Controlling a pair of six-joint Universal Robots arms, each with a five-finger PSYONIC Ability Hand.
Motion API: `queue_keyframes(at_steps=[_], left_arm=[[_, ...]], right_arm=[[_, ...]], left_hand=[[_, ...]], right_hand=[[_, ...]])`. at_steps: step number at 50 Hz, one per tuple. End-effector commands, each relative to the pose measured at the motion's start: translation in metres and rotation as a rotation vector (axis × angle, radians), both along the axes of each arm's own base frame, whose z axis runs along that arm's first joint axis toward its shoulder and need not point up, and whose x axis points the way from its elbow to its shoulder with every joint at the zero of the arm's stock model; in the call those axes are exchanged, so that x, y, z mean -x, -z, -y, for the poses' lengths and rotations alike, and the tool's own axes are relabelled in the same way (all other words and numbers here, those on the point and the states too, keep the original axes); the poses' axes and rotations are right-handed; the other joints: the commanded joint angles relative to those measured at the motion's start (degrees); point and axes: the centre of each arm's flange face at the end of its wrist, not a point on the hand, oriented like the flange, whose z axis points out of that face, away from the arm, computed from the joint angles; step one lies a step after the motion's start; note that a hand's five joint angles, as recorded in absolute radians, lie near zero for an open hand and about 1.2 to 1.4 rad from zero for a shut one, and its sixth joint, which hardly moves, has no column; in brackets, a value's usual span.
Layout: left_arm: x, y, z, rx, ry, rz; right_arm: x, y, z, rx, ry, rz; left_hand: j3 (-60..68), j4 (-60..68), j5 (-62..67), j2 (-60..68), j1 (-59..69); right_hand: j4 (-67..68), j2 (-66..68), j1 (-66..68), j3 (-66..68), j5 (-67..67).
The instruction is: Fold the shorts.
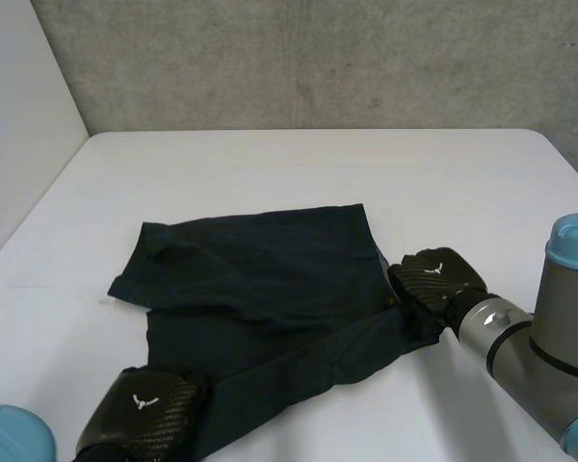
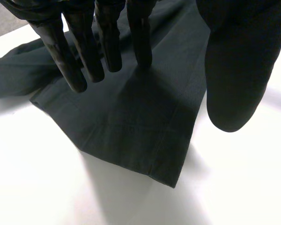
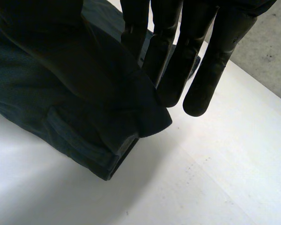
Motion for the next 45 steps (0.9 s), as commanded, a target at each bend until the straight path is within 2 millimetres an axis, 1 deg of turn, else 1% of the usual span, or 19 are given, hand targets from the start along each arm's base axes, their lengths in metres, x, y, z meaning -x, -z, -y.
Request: queue_keyframes(at_steps=[1, 6, 9, 10, 12, 13, 14, 16, 17, 19, 22, 23, 24, 27, 30, 31, 35, 40, 45], left_arm=[[0.003, 0.016, 0.005, -0.013, -0.027, 0.042], [0.01, 0.026, 0.013, -0.004, -0.026, 0.051], [0.013, 0.028, 0.016, 0.001, -0.028, 0.05], [0.014, 0.03, 0.018, 0.003, -0.03, 0.05], [0.016, 0.031, 0.021, 0.008, -0.036, 0.048], [0.018, 0.03, 0.024, 0.014, -0.04, 0.043], [0.018, 0.03, 0.026, 0.017, -0.043, 0.043], [0.018, 0.028, 0.031, 0.031, -0.047, 0.055], [0.017, 0.026, 0.037, 0.045, -0.051, 0.073], [0.016, 0.022, 0.042, 0.067, -0.045, 0.092], [0.014, 0.004, 0.046, 0.142, -0.024, 0.11], [0.013, -0.001, 0.046, 0.162, -0.014, 0.116], [0.011, -0.01, 0.046, 0.196, 0.005, 0.133], [0.006, -0.02, 0.043, 0.224, 0.037, 0.192], [-0.003, -0.029, 0.032, 0.215, 0.099, 0.29], [-0.008, -0.033, 0.026, 0.198, 0.127, 0.335], [-0.017, -0.04, 0.011, 0.135, 0.186, 0.399], [-0.017, -0.053, 0.008, 0.132, 0.208, 0.384], [-0.013, -0.064, 0.015, 0.173, 0.203, 0.37]], right_arm=[[-0.001, 0.002, -0.003, -0.002, -0.007, -0.001], [-0.002, 0.003, -0.004, 0.002, -0.009, 0.0], [-0.001, 0.003, -0.005, 0.001, -0.01, 0.0], [-0.001, 0.003, -0.005, -0.001, -0.009, 0.001], [-0.001, 0.003, -0.005, -0.001, -0.01, -0.001], [-0.001, 0.004, -0.005, -0.002, -0.009, -0.001], [-0.001, 0.003, -0.005, 0.0, -0.009, -0.002], [-0.001, 0.002, -0.008, 0.006, -0.022, -0.01], [-0.001, 0.0, -0.008, 0.009, -0.024, -0.014], [0.0, -0.005, -0.009, 0.025, -0.029, -0.022], [0.003, -0.018, -0.02, 0.044, -0.076, -0.089], [0.005, -0.02, -0.024, 0.043, -0.094, -0.118], [0.008, -0.027, -0.034, 0.041, -0.139, -0.191], [0.018, -0.038, -0.049, 0.028, -0.21, -0.308], [0.024, -0.044, -0.062, 0.015, -0.27, -0.395], [0.028, -0.047, -0.07, -0.007, -0.303, -0.443], [0.035, -0.051, -0.085, -0.074, -0.375, -0.524], [0.035, -0.057, -0.088, -0.082, -0.396, -0.519], [0.031, -0.065, -0.085, -0.055, -0.387, -0.486]], left_hand=[[3.6, 3.5, 3.4, 3.6, 3.7], [4.6, 4.5, 4.4, 4.6, 4.7], [7.0, 6.8, 6.7, 7.0, 7.0], [14.1, 14.0, 13.9, 14.1, 14.2], [23.6, 23.4, 23.4, 23.6, 23.6], [36.1, 36.0, 35.9, 36.1, 36.2], [42.6, 42.4, 42.4, 42.6, 42.6], [53.0, 52.9, 52.8, 53.0, 53.1], [54.7, 54.6, 54.5, 54.7, 54.8], [54.7, 54.6, 54.5, 54.7, 54.8], [54.7, 54.6, 54.5, 54.7, 54.8], [54.7, 54.6, 54.5, 54.7, 54.8], [54.7, 54.6, 54.5, 54.7, 54.8], [54.7, 54.6, 54.5, 54.7, 54.8], [54.7, 54.6, 54.5, 54.7, 54.8], [54.7, 54.6, 54.5, 54.7, 54.8], [54.7, 54.6, 54.5, 54.7, 54.8], [54.7, 54.6, 54.5, 54.7, 54.8], [54.7, 54.6, 54.5, 54.7, 54.8]], right_hand=[[11.7, 11.9, 23.7, 11.4, 12.9], [11.7, 11.9, 23.7, 11.4, 12.9], [11.7, 11.9, 23.7, 11.4, 12.9], [11.7, 11.9, 23.7, 11.4, 12.9], [11.7, 11.9, 23.7, 11.4, 12.9], [11.7, 11.9, 23.7, 11.4, 12.9], [11.7, 11.9, 23.7, 11.4, 12.9], [11.7, 11.9, 23.7, 11.4, 12.9], [11.7, 11.9, 23.7, 11.4, 12.9], [11.7, 11.9, 23.7, 11.4, 12.9], [11.7, 11.9, 23.7, 11.4, 12.9], [11.7, 11.9, 23.7, 11.4, 12.9], [11.7, 11.9, 23.7, 11.4, 12.9], [11.7, 11.9, 23.7, 11.4, 12.9], [11.7, 11.9, 23.7, 11.4, 12.9], [11.7, 11.9, 23.7, 11.4, 12.9], [11.7, 11.9, 23.7, 11.4, 12.9], [11.7, 11.9, 23.7, 11.4, 12.9], [11.7, 11.9, 23.7, 11.4, 12.9]])
